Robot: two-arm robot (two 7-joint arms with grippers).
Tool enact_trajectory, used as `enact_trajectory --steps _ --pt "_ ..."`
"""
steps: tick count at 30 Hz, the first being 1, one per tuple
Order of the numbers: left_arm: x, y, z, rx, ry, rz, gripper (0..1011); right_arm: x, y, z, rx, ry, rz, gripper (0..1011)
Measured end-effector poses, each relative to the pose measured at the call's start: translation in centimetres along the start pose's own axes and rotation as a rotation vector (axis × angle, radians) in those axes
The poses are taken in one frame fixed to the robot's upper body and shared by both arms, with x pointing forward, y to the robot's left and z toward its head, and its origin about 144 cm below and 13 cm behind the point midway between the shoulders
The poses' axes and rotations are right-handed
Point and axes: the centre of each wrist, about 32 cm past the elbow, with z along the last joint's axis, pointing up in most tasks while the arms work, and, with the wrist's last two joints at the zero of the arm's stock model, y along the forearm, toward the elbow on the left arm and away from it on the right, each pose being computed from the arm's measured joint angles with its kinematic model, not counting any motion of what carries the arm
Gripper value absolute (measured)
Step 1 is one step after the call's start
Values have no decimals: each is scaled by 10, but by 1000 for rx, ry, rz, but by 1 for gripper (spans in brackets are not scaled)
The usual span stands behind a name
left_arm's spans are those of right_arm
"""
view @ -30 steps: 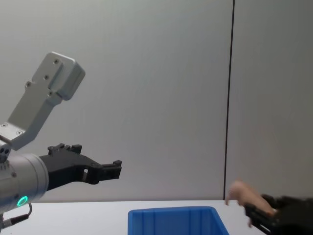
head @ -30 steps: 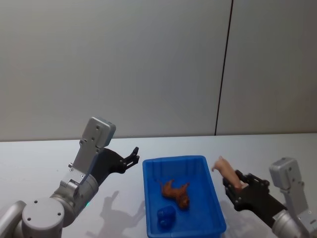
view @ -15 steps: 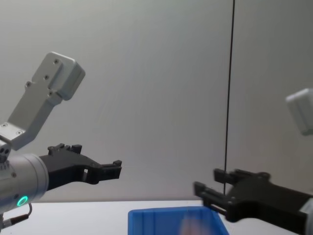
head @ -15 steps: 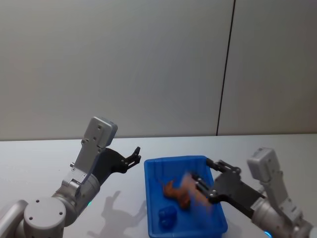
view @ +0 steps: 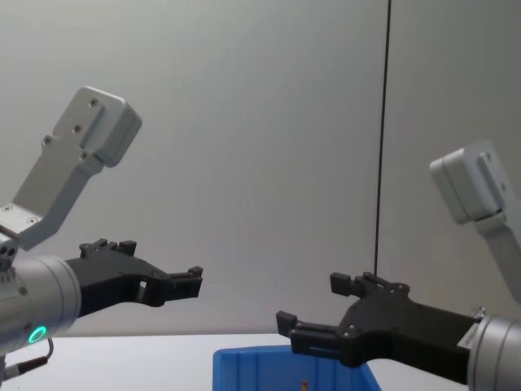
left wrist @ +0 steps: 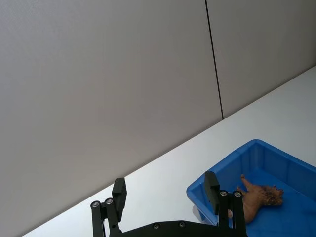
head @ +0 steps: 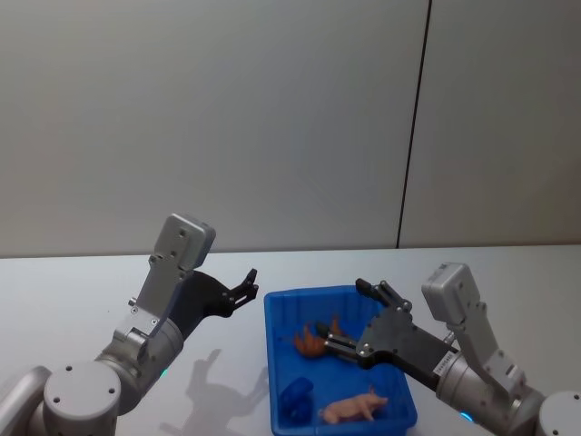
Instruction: Pick up the two dolls from the table and place them into the box.
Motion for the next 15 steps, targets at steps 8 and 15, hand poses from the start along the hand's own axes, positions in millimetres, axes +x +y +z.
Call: enact_trajectory --steps 8,15 --pt "0 0 0 0 0 0 1001 3 -4 -1 -1 2 -26 1001" --pt "0 0 0 0 0 0 1001 4 -18 -1 6 13 -77 1001"
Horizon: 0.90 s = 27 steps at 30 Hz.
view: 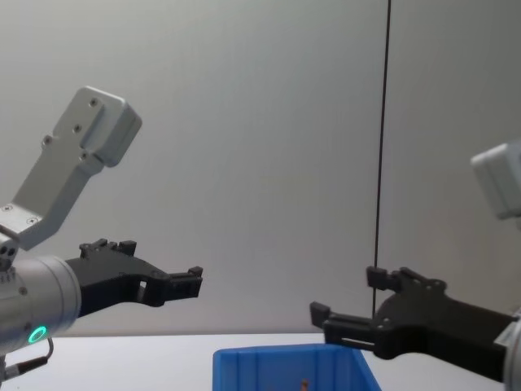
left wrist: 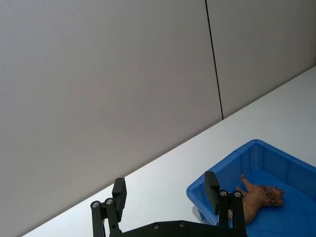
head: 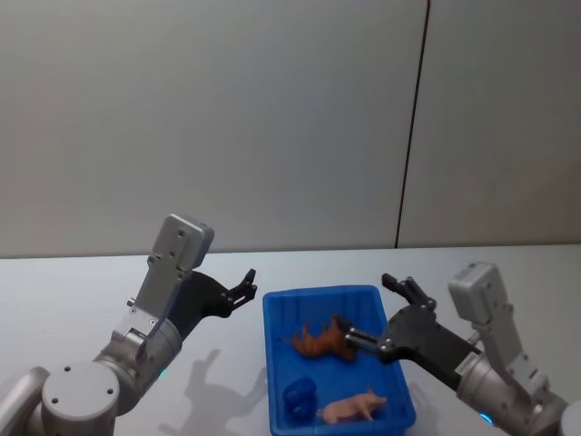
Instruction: Pick up the two dolls from the table and place them into the box.
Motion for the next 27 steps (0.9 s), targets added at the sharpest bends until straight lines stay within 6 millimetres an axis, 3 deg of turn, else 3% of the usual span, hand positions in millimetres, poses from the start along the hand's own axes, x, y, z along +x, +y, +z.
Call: enact_trajectory --steps 27 --pt "0 0 0 0 0 0 1001 1 -21 1 10 18 -68 1001"
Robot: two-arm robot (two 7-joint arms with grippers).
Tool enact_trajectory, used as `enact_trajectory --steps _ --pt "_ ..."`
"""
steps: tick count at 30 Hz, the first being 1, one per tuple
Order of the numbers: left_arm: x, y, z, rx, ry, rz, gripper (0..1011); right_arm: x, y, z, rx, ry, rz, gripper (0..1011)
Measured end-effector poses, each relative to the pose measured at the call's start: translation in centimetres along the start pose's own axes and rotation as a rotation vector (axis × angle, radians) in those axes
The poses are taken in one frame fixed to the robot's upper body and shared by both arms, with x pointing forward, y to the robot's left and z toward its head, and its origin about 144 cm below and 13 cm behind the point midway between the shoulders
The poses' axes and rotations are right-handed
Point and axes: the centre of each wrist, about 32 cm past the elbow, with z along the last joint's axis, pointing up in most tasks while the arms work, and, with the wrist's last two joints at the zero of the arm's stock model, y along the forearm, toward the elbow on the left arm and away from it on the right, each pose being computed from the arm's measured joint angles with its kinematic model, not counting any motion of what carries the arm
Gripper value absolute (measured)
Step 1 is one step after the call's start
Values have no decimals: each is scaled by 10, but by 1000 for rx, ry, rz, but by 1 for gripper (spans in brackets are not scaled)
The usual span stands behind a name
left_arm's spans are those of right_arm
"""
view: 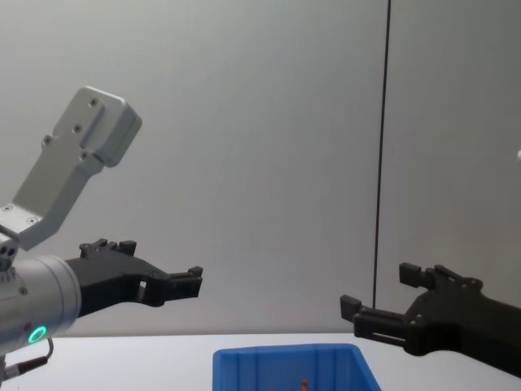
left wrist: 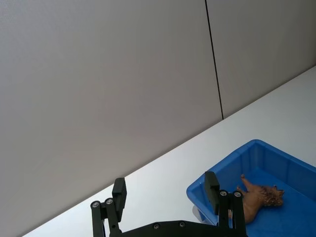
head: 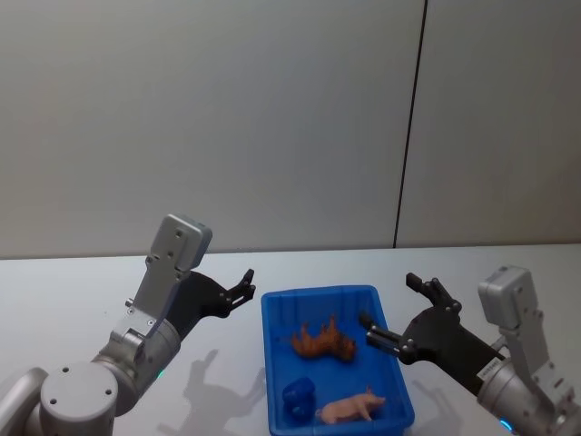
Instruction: Pick up the two dolls from the table and place them into the box.
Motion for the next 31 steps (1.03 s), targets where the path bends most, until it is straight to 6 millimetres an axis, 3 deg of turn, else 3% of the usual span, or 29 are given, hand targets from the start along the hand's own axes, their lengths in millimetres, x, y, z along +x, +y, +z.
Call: enact_trajectory --steps 31 --pt "0 0 0 0 0 0 1001 0 -2 0 2 2 -7 1001"
